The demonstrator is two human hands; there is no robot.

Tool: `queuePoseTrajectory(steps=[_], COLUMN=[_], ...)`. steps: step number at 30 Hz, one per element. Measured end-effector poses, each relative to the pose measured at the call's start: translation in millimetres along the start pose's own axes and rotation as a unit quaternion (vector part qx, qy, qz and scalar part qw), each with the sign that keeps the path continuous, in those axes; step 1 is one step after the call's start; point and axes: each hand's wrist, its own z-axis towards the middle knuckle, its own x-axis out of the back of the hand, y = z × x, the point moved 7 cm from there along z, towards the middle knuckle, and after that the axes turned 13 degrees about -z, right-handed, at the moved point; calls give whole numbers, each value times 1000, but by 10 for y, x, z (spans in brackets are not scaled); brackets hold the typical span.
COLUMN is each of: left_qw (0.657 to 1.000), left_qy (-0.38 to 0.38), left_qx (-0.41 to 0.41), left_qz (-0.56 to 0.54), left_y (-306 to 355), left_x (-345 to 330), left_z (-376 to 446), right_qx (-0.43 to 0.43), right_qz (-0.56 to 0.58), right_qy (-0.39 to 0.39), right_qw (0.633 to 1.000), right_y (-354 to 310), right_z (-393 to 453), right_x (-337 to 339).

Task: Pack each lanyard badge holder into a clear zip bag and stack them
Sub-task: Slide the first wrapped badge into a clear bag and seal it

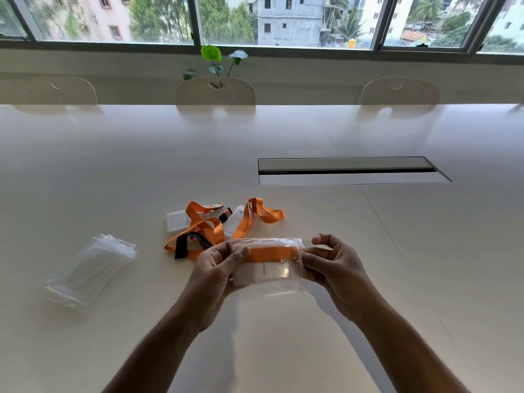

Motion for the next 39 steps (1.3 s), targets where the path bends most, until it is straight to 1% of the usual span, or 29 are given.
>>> queuePoseTrajectory(steps=[5, 10, 13, 18, 23, 27, 28, 29, 31, 33, 35, 36, 37, 39], left_qw=[999, 999, 997, 991, 985, 983, 985, 989, 983, 954, 911, 887, 868, 842], left_qy=[3, -23, -49, -112, -138, -128, -121, -111, -102, -115, -147, -167, -186, -215], left_qx=[18, 38, 50, 67, 98, 118, 115, 99, 27, -67, -130, -134, -122, -85], left_qz=[-29, -19, -12, -3, -44, -58, -35, 13, 152, 268, 364, 409, 445, 487], left_y=[-28, -67, -53, -4, -43, -50, -27, 22, 196, 408, 521, 512, 467, 331], left_x=[-36, -114, -150, -183, -155, -113, -107, -102, -118, -213, -370, -452, -522, -616], left_z=[50, 45, 30, -14, -37, -50, -46, -35, -1, 13, -11, -27, -41, -66], right_qx=[16, 32, 40, 6, -31, -28, -23, -19, -8, 0, 10, 17, 25, 38], right_qz=[2, -4, -37, -134, -164, -136, -132, -132, -132, -135, -146, -155, -166, -183], right_qy=[10, 19, 2, -29, -82, -121, -119, -118, -123, -135, -152, -163, -173, -175], right_qw=[1000, 999, 999, 991, 983, 983, 984, 984, 984, 982, 977, 974, 971, 967], right_y=[-62, -99, -160, -220, -172, -169, -182, -193, -210, -219, -225, -225, -220, -207], right_z=[15, -9, -21, -13, -19, -55, -60, -62, -66, -80, -105, -118, -131, -146], right_x=[-23, 25, 31, 67, 15, -63, -69, -78, -104, -139, -186, -219, -256, -306])
